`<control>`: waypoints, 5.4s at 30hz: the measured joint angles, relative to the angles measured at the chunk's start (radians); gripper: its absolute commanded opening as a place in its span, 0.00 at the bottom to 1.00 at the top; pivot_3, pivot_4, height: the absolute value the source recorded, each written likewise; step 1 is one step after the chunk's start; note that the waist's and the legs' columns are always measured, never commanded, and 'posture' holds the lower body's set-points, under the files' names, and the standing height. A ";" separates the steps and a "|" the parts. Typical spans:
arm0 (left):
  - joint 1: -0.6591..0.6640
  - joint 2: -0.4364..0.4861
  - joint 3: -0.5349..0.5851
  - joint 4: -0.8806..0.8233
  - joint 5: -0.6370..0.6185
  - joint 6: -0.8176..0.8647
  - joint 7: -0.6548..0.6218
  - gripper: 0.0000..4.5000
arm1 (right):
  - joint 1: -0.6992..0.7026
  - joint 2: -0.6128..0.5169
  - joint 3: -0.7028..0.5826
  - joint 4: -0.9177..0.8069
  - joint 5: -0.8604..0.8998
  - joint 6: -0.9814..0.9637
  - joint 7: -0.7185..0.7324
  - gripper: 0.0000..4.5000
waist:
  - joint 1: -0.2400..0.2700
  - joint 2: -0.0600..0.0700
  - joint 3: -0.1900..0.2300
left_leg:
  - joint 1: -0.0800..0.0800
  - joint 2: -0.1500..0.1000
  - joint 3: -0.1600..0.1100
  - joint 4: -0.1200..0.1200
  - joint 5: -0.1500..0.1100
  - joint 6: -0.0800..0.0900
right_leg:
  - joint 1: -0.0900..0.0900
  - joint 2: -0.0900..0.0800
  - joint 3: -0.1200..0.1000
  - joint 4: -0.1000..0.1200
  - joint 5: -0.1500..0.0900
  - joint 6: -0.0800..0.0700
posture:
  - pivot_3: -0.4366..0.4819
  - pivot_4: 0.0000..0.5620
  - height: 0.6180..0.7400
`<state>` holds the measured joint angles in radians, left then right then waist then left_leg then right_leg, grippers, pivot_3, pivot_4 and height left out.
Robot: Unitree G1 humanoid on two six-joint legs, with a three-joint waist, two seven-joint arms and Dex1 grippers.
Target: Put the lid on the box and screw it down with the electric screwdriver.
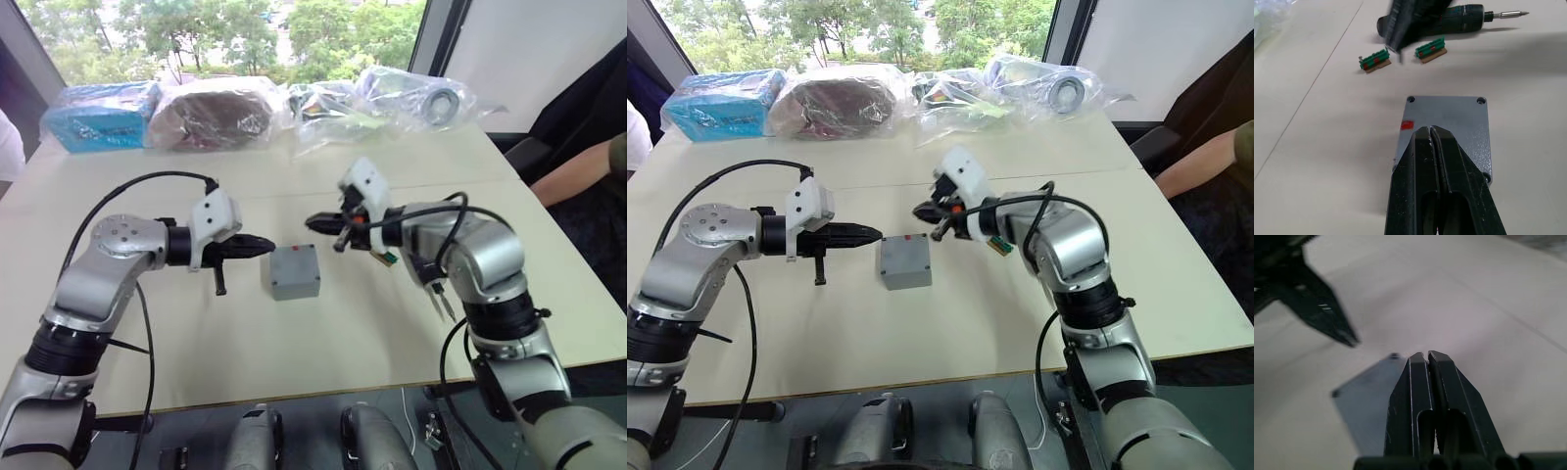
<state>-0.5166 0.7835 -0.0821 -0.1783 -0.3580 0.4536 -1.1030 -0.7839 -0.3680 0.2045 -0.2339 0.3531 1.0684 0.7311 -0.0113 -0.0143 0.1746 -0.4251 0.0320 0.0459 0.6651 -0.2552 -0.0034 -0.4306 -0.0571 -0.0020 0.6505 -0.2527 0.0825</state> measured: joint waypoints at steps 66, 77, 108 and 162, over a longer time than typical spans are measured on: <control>-0.073 -0.095 -0.021 -0.060 -0.043 0.007 -0.017 0.00 | -0.170 -0.547 0.147 0.213 -0.108 0.290 0.148 0.99 | -0.006 0.000 0.000 | 0.000 0.000 0.001 0.000 0.000 0.000 | 0.000 0.000 0.001 -0.001 0.000 0.000 | 0.48 0.27 1.00; -0.044 -0.121 -0.032 -0.082 -0.046 -0.011 -0.012 0.00 | -0.323 -0.424 0.353 0.638 -0.115 0.386 0.181 0.99 | -0.002 0.001 0.000 | 0.000 0.000 0.001 0.000 0.000 0.000 | -0.001 0.000 0.001 -0.001 0.000 0.000 | 0.48 0.27 1.00; 0.014 -0.088 -0.042 0.037 0.011 -0.088 -0.021 0.00 | -0.193 -0.120 -0.223 0.129 -0.020 0.044 0.022 0.39 | -0.003 0.004 0.002 | -0.002 0.000 0.001 -0.001 0.000 0.000 | -0.003 0.001 0.001 0.001 0.000 0.000 | 0.48 0.27 1.00; 0.030 -0.164 -0.071 0.219 0.110 -0.205 -0.002 0.00 | 0.313 0.252 -0.059 0.085 -0.140 -0.853 -0.218 0.39 | -0.002 0.003 0.001 | 0.003 0.000 0.001 0.001 0.000 0.000 | 0.003 -0.001 0.000 0.000 0.001 0.002 | 0.48 0.27 1.00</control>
<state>-0.4865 0.6196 -0.1527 0.0402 -0.2482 0.2490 -1.1050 -0.4709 -0.1161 0.1456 -0.1488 0.2127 0.2149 0.5135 -0.0131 -0.0117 0.1756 -0.4217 0.0315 0.0466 0.6656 -0.2551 -0.0036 -0.4274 -0.0578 -0.0017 0.6509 -0.2516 0.0841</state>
